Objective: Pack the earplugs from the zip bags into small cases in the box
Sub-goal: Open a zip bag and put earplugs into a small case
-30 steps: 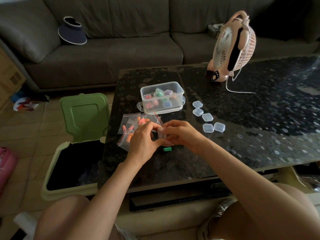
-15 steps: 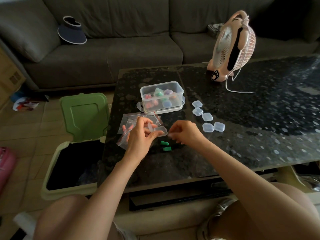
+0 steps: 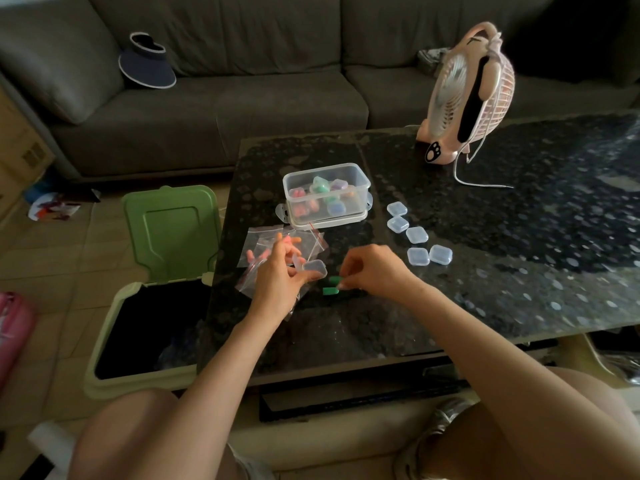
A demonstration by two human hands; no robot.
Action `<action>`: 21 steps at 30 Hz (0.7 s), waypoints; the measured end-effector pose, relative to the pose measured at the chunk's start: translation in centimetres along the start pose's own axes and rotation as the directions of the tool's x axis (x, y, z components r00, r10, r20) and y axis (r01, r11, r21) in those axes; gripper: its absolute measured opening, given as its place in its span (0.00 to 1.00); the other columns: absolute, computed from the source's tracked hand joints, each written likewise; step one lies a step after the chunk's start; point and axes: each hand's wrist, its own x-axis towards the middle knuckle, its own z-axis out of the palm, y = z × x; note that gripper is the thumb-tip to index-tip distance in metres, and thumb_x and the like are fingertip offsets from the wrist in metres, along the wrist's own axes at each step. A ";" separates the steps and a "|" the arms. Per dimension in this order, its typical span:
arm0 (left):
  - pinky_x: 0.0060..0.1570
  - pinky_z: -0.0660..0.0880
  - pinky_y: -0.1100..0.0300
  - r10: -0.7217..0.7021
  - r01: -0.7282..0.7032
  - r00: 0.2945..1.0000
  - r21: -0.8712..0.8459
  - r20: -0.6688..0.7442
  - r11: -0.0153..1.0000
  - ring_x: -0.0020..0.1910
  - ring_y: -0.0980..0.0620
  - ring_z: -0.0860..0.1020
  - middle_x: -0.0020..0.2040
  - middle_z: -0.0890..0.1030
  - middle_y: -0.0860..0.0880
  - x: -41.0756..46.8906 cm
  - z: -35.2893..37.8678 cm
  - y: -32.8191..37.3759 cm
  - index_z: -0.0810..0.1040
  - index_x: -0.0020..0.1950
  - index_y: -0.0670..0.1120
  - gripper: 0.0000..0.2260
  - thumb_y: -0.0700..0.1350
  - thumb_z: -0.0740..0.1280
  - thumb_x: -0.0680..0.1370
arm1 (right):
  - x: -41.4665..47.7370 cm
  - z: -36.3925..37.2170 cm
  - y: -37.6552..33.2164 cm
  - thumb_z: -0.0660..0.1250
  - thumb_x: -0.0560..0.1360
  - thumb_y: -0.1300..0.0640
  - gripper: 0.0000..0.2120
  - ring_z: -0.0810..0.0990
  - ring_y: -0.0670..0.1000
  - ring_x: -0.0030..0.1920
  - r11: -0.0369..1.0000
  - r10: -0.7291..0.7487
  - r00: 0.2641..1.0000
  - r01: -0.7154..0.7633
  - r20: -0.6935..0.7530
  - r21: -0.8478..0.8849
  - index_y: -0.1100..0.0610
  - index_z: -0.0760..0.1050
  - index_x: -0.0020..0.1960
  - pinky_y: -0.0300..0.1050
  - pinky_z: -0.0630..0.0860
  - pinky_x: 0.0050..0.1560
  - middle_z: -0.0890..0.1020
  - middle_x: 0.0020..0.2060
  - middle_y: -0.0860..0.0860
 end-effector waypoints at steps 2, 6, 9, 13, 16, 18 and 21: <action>0.56 0.46 0.82 0.038 -0.038 0.999 -0.019 0.021 0.999 0.50 0.56 0.77 0.55 0.79 0.50 -0.2 -0.2 0.6 0.72 0.57 0.39 0.20 0.46 0.73 0.71 | -0.1 -0.3 -0.3 0.76 0.68 0.55 0.08 0.77 0.46 0.40 0.993 -0.043 0.996 0.051 -0.075 0.108 0.51 0.77 0.41 0.41 0.73 0.41 0.78 0.36 0.44; 0.56 0.58 0.74 0.064 -0.056 0.995 -0.096 0.081 0.994 0.50 0.58 0.74 0.57 0.77 0.52 -0.4 -0.1 1.2 0.72 0.56 0.39 0.18 0.44 0.73 0.70 | -0.5 0.7 -0.9 0.74 0.68 0.54 0.07 0.77 0.48 0.40 0.986 -0.138 0.975 0.151 -0.174 0.064 0.53 0.79 0.44 0.44 0.75 0.41 0.79 0.38 0.46; 0.58 0.53 0.80 0.059 -0.048 0.992 -0.100 0.109 0.994 0.54 0.56 0.75 0.54 0.72 0.56 -0.4 -0.1 1.1 0.72 0.55 0.39 0.16 0.41 0.73 0.71 | -0.4 1.1 -0.8 0.73 0.70 0.52 0.07 0.77 0.48 0.43 0.989 -0.144 0.976 0.144 -0.161 -0.008 0.52 0.79 0.46 0.45 0.76 0.43 0.79 0.43 0.47; 0.55 0.62 0.73 0.046 -0.036 0.994 -0.095 0.099 0.995 0.59 0.51 0.77 0.60 0.76 0.51 -0.5 -0.1 1.1 0.72 0.56 0.40 0.17 0.42 0.72 0.71 | -0.5 0.9 -1.0 0.73 0.70 0.53 0.09 0.76 0.46 0.41 0.989 -0.148 0.976 0.149 -0.161 -0.005 0.52 0.79 0.50 0.38 0.71 0.37 0.78 0.42 0.46; 0.58 0.43 0.82 0.017 -0.017 1.000 -0.039 -0.004 0.999 0.55 0.50 0.78 0.58 0.79 0.48 -0.4 -0.4 1.1 0.72 0.54 0.41 0.17 0.44 0.73 0.70 | -0.3 0.6 -0.7 0.74 0.69 0.56 0.11 0.75 0.46 0.39 0.995 -0.062 0.987 0.072 -0.151 0.066 0.53 0.77 0.50 0.36 0.68 0.35 0.76 0.37 0.44; 0.74 0.43 0.55 -0.006 0.006 0.999 -0.013 -0.046 1.000 0.49 0.53 0.78 0.47 0.78 0.55 -0.2 -0.4 0.6 0.69 0.50 0.46 0.17 0.46 0.75 0.68 | -0.2 1.0 -0.3 0.75 0.68 0.55 0.12 0.76 0.47 0.41 1.000 -0.016 0.999 0.018 -0.049 0.022 0.53 0.77 0.50 0.39 0.70 0.40 0.76 0.39 0.45; 0.70 0.55 0.39 -0.039 0.038 0.999 -0.007 -0.029 0.999 0.44 0.54 0.76 0.40 0.73 0.60 0.0 -0.2 0.3 0.67 0.48 0.48 0.20 0.46 0.76 0.66 | -0.3 2.8 0.1 0.75 0.68 0.51 0.15 0.76 0.50 0.47 0.993 -0.023 0.998 0.030 0.059 -0.113 0.53 0.76 0.52 0.42 0.70 0.44 0.76 0.45 0.48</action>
